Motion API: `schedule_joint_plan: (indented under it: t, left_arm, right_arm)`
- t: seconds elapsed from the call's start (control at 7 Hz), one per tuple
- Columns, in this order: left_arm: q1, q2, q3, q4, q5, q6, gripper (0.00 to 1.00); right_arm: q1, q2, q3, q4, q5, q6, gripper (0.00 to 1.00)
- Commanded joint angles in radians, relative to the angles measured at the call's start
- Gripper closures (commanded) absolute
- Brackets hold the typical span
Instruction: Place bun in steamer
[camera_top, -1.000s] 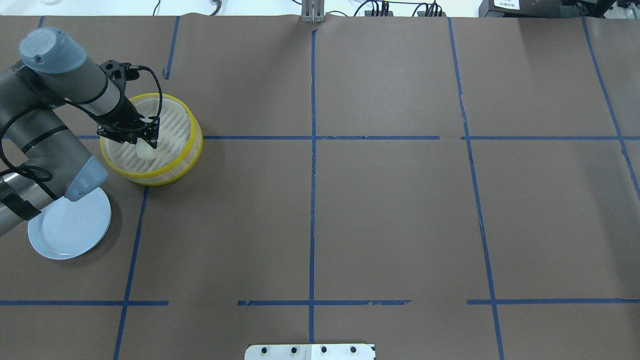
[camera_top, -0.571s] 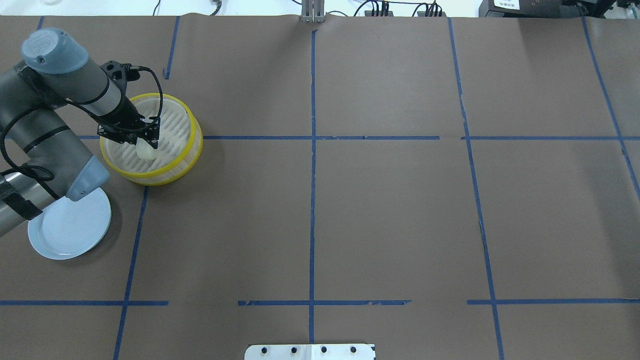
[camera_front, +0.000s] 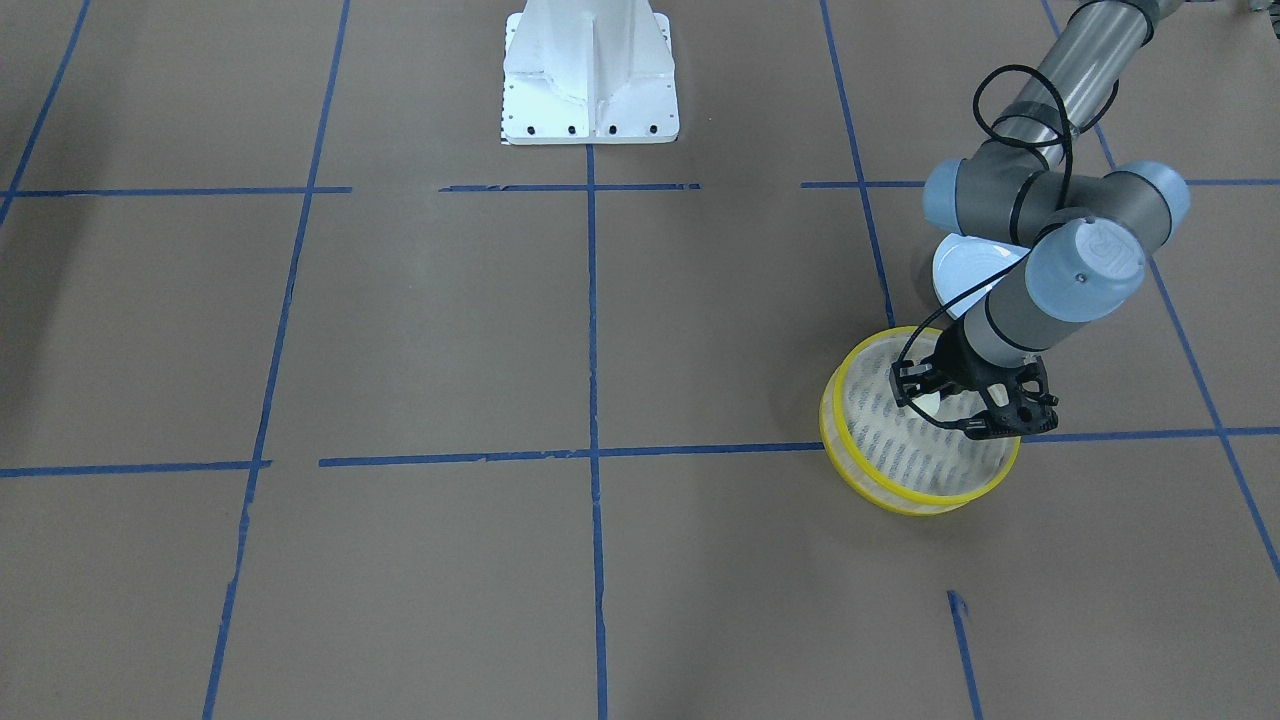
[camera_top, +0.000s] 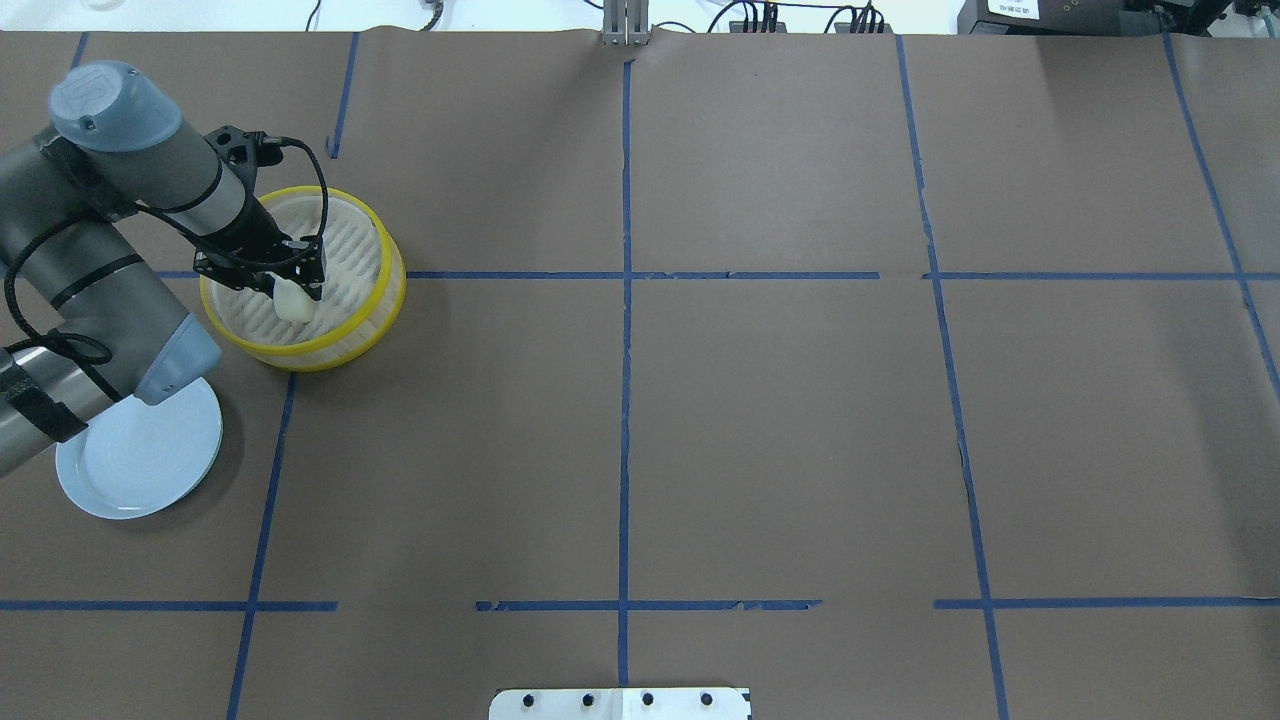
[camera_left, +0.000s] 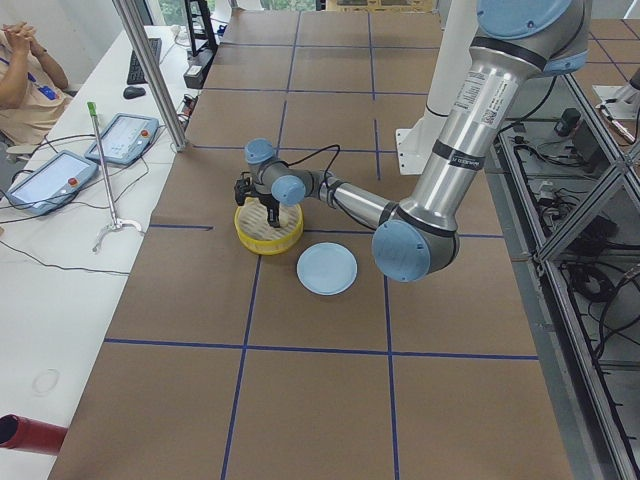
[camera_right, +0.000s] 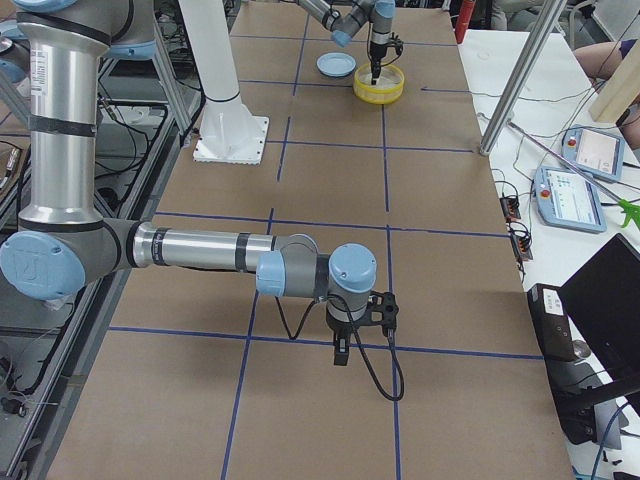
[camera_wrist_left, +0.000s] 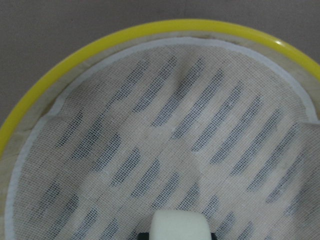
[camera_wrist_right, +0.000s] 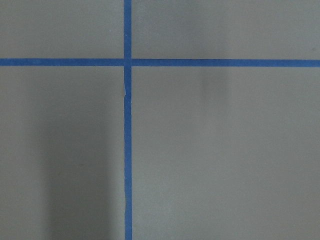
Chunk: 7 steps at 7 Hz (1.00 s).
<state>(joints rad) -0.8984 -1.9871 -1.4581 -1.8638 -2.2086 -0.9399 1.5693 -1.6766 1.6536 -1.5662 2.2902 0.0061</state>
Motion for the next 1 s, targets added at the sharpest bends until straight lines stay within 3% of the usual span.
schedule_joint_plan:
  t: [0.0, 0.29, 0.43, 0.57, 0.86]
  left_arm:
    - [-0.035, -0.001, -0.019, 0.003, 0.009, 0.033, 0.01]
    - [-0.162, 0.031, -0.141, 0.015, 0.001, 0.038, 0.01]
    - [-0.213, 0.132, -0.224, 0.015, -0.003, 0.112, 0.01]
    - [-0.312, 0.243, -0.267, 0.018, -0.006, 0.26, 0.01]
    - [-0.53, 0.39, -0.246, 0.066, -0.092, 0.69, 0.01]
  right_arm:
    - [0.0, 0.0, 0.0, 0.0, 0.0, 0.0, 0.0]
    - [0.0, 0.0, 0.0, 0.0, 0.0, 0.0, 0.0]
    - [0.0, 0.0, 0.0, 0.0, 0.0, 0.0, 0.0]
    - [0.0, 0.0, 0.0, 0.0, 0.0, 0.0, 0.0]
    - [0.0, 0.0, 0.0, 0.0, 0.0, 0.0, 0.0]
